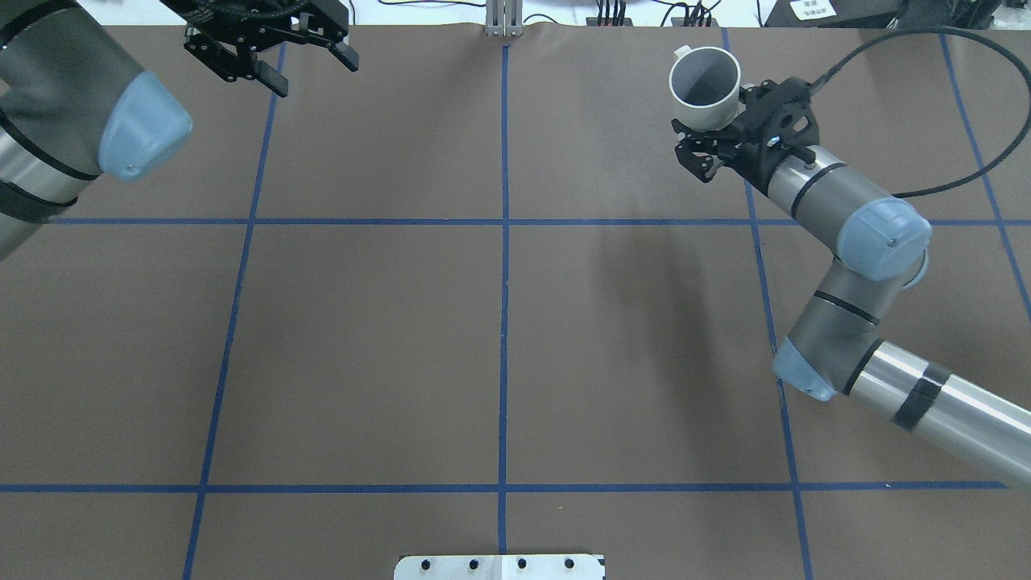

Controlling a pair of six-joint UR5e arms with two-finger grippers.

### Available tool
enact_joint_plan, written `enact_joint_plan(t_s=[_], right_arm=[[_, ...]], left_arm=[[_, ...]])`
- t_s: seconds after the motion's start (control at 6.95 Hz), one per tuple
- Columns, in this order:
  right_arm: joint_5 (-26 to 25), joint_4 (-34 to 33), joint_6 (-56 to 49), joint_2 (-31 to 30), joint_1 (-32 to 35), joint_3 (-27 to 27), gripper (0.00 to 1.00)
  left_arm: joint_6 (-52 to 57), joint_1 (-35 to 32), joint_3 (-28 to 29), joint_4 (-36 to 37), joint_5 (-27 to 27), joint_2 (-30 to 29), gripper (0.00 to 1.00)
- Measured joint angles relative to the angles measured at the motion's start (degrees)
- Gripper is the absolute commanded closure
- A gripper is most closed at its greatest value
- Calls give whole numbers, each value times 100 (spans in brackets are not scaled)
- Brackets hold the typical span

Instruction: Left arm hands cup to right arm to dump lemon

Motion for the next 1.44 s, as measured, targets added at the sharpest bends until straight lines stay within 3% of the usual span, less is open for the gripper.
enact_joint_plan(t_s=[0.43, 1.01, 1.3, 1.44], right_arm=[[-1040, -970, -49, 727, -589, -7, 100], [-1885, -1229, -38, 1102, -1108, -18, 100], [-2279, -1516, -36, 1340, -1327, -14, 100], [-2391, -1678, -35, 1459, -1383, -14, 100]], left_arm=[[-822, 440, 620, -341, 646, -634, 0], [-1636, 754, 1417, -1099, 1069, -1146, 0], [-1784, 870, 1591, -1161, 1273, -1278, 17], [-1830, 921, 1609, -1172, 1327, -1290, 18]])
